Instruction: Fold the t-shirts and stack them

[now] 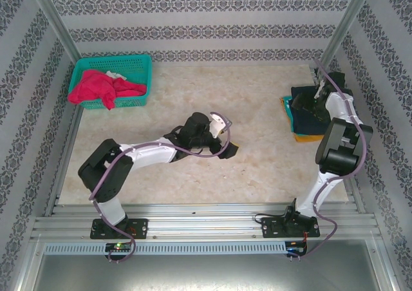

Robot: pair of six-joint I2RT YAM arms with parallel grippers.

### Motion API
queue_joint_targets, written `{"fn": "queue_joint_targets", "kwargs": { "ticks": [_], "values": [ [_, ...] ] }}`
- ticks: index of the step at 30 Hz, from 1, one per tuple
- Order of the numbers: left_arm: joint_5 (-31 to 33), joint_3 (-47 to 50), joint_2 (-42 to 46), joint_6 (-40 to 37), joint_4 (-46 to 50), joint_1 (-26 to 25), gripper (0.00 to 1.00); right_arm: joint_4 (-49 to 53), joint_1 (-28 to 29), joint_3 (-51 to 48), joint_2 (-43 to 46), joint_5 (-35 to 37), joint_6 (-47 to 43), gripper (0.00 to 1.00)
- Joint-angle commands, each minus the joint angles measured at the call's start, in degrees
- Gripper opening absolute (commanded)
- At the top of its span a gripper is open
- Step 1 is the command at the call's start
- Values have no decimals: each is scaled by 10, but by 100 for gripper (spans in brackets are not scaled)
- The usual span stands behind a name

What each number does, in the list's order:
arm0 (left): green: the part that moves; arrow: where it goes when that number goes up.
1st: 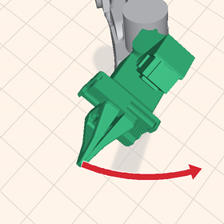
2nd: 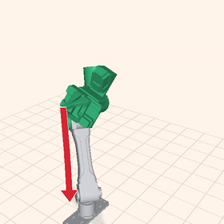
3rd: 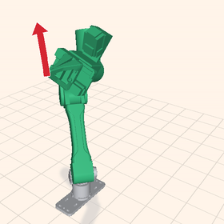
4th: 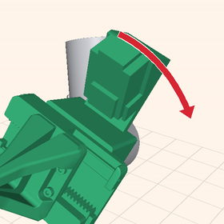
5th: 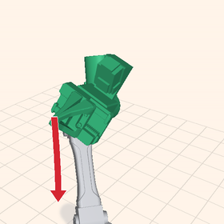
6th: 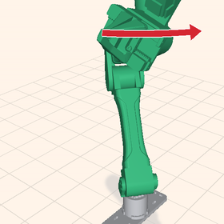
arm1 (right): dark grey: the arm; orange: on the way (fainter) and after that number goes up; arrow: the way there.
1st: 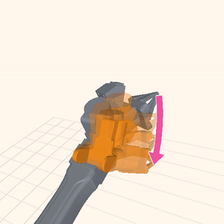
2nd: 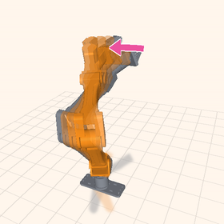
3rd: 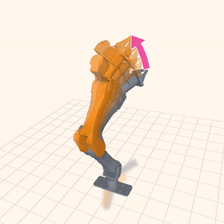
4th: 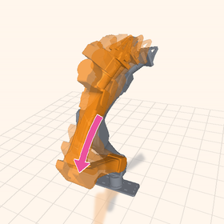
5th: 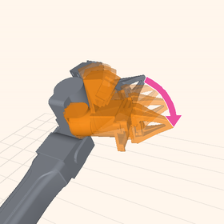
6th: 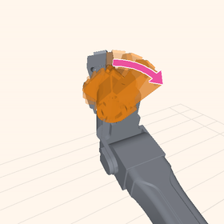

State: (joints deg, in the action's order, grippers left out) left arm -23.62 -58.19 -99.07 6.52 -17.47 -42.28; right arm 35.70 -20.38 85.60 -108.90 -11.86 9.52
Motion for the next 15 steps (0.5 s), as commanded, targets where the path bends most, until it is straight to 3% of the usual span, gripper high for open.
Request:
{"fn": "queue_joint_targets", "kwargs": {
  "ticks": [1, 8, 15],
  "values": [
    [46, 27, 60, 6, -30, 24, 100, -51, 4, -39, 65, -35, -4, 98],
    [161, 113, 205, -27, 52, 82, 100, -141, 55, -179, 216, -40, -57, 98],
    [244, 213, 368, -62, 135, 204, 100, -303, 147, -388, 358, 0, -51, 98]
  ]
}}
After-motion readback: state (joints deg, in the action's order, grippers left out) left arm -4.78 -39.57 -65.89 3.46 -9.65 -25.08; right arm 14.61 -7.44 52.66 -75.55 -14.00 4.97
